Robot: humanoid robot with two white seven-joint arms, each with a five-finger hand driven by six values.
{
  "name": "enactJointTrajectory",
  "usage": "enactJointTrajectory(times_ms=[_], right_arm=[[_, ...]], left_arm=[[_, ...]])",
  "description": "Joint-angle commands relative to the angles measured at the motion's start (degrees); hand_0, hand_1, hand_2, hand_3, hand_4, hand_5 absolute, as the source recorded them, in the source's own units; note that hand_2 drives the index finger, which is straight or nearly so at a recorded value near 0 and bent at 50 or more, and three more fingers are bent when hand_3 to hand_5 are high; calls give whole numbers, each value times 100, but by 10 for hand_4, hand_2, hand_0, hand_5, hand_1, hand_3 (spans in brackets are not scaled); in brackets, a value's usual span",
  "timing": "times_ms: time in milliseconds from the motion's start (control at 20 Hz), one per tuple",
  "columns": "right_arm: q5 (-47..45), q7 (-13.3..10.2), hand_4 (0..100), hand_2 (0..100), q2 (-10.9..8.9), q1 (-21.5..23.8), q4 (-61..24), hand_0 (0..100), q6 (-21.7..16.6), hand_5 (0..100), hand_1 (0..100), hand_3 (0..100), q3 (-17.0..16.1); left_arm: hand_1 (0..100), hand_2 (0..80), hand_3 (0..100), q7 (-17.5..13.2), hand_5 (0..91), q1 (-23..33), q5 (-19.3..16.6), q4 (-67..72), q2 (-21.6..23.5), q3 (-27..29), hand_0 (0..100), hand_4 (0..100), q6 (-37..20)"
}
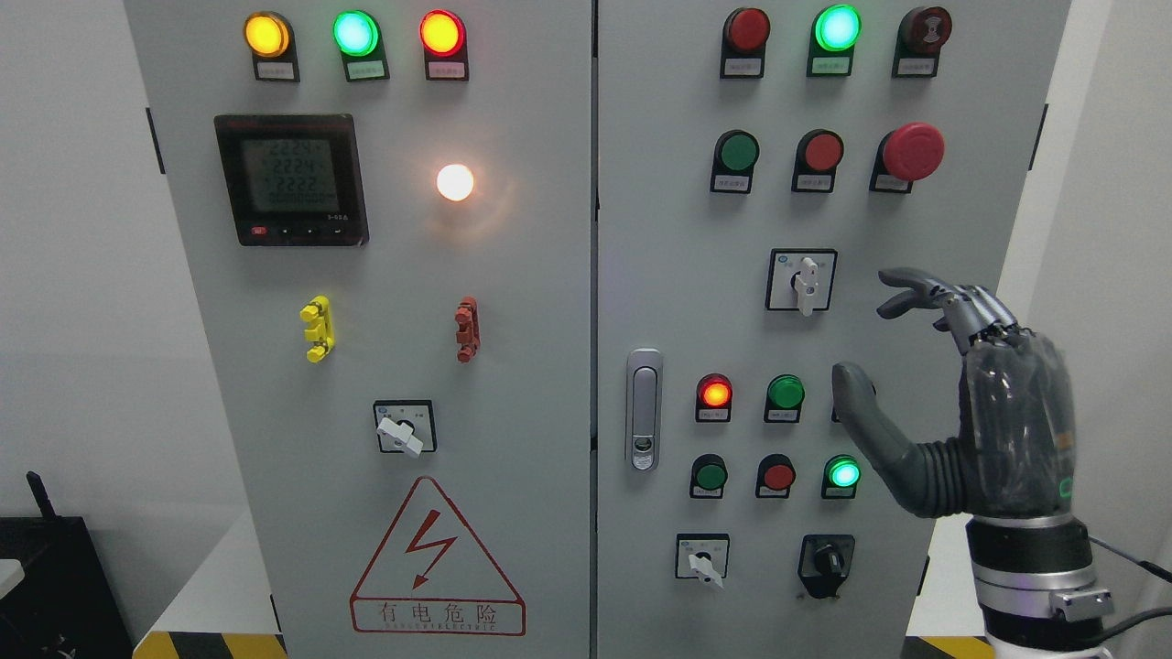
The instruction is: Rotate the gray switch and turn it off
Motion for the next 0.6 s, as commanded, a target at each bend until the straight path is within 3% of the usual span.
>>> enactJointTrajectory(times_ms=[0, 150, 550], right_arm=[[-250, 26, 7, 104, -627, 234, -152, 278, -62, 0, 178, 91, -256], [-374, 53, 5, 102, -786, 313, -170, 273, -124, 0, 169, 90, -256], [-374, 44, 6, 102, -769, 437, -188, 264, -124, 0, 169, 94, -256]], left_arm=[[389, 0, 0, -4, 0, -53, 114, -141, -5, 44, 120, 0, -2], [389, 0, 0, -4, 0, -53, 114, -141, -5, 44, 120, 0, -2], [389, 0, 0, -4, 0, -53, 114, -141, -5, 44, 120, 0, -2]])
